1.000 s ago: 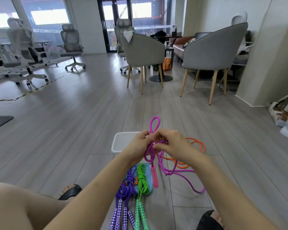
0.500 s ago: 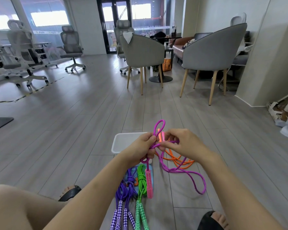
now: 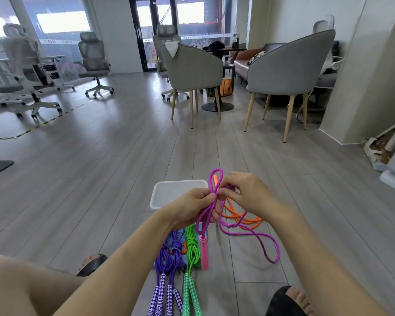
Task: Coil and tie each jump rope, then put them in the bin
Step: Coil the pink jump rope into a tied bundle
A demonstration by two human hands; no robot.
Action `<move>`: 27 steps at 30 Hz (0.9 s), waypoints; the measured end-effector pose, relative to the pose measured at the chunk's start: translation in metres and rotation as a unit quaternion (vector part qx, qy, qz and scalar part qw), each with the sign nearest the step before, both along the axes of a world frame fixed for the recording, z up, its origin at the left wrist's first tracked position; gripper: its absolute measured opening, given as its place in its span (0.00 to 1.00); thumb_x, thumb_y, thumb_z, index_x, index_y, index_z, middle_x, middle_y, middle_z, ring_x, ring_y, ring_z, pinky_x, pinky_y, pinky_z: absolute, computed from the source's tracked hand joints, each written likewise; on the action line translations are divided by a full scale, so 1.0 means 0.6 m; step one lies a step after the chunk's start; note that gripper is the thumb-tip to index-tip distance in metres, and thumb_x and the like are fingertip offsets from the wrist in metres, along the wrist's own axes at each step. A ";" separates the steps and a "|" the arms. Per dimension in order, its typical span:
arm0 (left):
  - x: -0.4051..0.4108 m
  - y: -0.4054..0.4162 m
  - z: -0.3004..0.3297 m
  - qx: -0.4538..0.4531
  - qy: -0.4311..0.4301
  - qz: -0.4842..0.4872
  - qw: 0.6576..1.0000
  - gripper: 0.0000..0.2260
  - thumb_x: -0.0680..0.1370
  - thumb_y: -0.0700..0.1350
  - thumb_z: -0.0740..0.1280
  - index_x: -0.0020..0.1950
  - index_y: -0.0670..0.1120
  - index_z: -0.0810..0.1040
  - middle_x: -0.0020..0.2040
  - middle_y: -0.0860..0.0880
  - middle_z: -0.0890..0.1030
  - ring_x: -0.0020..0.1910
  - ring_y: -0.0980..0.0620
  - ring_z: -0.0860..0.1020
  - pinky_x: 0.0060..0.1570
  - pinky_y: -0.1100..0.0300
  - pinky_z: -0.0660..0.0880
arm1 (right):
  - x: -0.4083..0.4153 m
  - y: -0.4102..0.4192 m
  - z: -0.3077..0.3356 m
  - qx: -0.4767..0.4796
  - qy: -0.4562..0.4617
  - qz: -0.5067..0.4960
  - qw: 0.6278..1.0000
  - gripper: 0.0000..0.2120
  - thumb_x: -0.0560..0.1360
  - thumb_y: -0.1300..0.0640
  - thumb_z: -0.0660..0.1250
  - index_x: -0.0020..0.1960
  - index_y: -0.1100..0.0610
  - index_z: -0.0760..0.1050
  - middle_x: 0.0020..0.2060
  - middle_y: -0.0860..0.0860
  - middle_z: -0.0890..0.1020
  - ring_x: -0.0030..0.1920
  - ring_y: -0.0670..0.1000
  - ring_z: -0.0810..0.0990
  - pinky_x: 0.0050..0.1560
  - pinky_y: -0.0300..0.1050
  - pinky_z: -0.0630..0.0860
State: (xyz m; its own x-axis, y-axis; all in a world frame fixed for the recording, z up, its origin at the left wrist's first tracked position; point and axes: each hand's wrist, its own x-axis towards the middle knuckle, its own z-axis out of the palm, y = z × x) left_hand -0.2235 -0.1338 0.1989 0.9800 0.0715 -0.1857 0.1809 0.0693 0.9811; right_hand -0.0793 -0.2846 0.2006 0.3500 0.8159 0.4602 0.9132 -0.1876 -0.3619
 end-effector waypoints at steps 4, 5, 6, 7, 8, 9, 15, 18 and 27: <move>0.001 0.008 0.013 0.026 -0.016 0.019 0.999 0.09 0.88 0.40 0.54 0.54 0.40 0.73 0.39 0.45 0.75 0.35 0.50 0.75 0.38 0.61 0.77 | 0.005 -0.004 -0.012 0.025 0.069 -0.029 0.997 0.08 0.79 0.47 0.70 0.48 0.51 0.81 0.36 0.43 0.79 0.37 0.45 0.77 0.39 0.42 0.73; 0.003 0.010 0.017 0.016 -0.032 0.039 0.999 0.09 0.88 0.40 0.54 0.53 0.40 0.72 0.38 0.46 0.74 0.35 0.51 0.74 0.38 0.62 0.77 | 0.007 -0.006 -0.017 0.038 0.105 -0.040 0.993 0.07 0.81 0.49 0.69 0.47 0.51 0.80 0.33 0.43 0.78 0.35 0.44 0.76 0.38 0.40 0.71; 0.005 0.014 0.021 -0.001 -0.048 0.061 0.997 0.09 0.88 0.40 0.53 0.53 0.41 0.72 0.38 0.47 0.73 0.35 0.51 0.74 0.38 0.62 0.77 | 0.009 -0.008 -0.020 0.048 0.140 -0.052 0.988 0.07 0.82 0.52 0.67 0.46 0.51 0.80 0.31 0.41 0.77 0.34 0.42 0.75 0.37 0.36 0.68; 0.007 0.020 0.023 -0.023 -0.063 0.081 0.994 0.10 0.88 0.40 0.53 0.52 0.42 0.72 0.38 0.47 0.73 0.34 0.52 0.73 0.38 0.62 0.76 | 0.013 -0.010 -0.026 0.052 0.169 -0.069 0.982 0.08 0.83 0.54 0.66 0.45 0.51 0.79 0.29 0.40 0.76 0.33 0.40 0.75 0.36 0.33 0.66; 0.008 0.027 0.024 -0.048 -0.079 0.098 0.991 0.10 0.88 0.40 0.53 0.52 0.42 0.72 0.37 0.47 0.72 0.33 0.52 0.73 0.37 0.62 0.75 | 0.018 -0.012 -0.033 0.052 0.192 -0.088 0.976 0.10 0.84 0.55 0.65 0.45 0.51 0.79 0.28 0.40 0.76 0.33 0.39 0.74 0.35 0.32 0.66; 0.008 0.035 0.026 -0.073 -0.094 0.115 0.986 0.10 0.88 0.40 0.53 0.52 0.43 0.71 0.37 0.48 0.71 0.32 0.53 0.71 0.36 0.63 0.73 | 0.026 -0.016 -0.042 0.054 0.211 -0.106 0.970 0.11 0.84 0.56 0.64 0.43 0.50 0.78 0.29 0.41 0.76 0.33 0.39 0.75 0.36 0.33 0.66; 0.004 0.063 0.030 -0.128 -0.112 0.165 0.971 0.09 0.88 0.42 0.53 0.52 0.45 0.71 0.36 0.51 0.70 0.31 0.54 0.66 0.35 0.62 0.66 | 0.053 -0.030 -0.079 0.173 0.344 -0.203 0.900 0.11 0.81 0.53 0.68 0.42 0.57 0.80 0.34 0.53 0.79 0.37 0.54 0.74 0.40 0.47 0.70; 0.017 0.052 0.016 -0.078 -0.092 0.182 0.976 0.09 0.88 0.42 0.54 0.52 0.44 0.71 0.35 0.50 0.72 0.31 0.54 0.69 0.36 0.60 0.68 | 0.029 -0.010 -0.066 0.260 0.384 -0.218 0.859 0.08 0.81 0.54 0.68 0.46 0.58 0.79 0.32 0.50 0.78 0.33 0.45 0.72 0.35 0.43 0.68; 0.032 0.000 -0.006 0.030 -0.093 0.166 0.981 0.12 0.88 0.41 0.53 0.62 0.41 0.75 0.35 0.49 0.72 0.31 0.54 0.70 0.36 0.61 0.70 | -0.051 0.054 -0.047 0.254 0.386 -0.119 0.879 0.07 0.79 0.55 0.70 0.49 0.45 0.85 0.43 0.45 0.86 0.45 0.47 0.83 0.49 0.49 0.79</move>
State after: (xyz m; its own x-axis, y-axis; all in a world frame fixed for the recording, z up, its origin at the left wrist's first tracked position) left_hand -0.2043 -0.1340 0.1952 0.9175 0.3977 0.0078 -0.0237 0.0349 0.9991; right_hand -0.1102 -0.2522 0.1727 0.8514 0.4346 0.2938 0.3150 0.0245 -0.9488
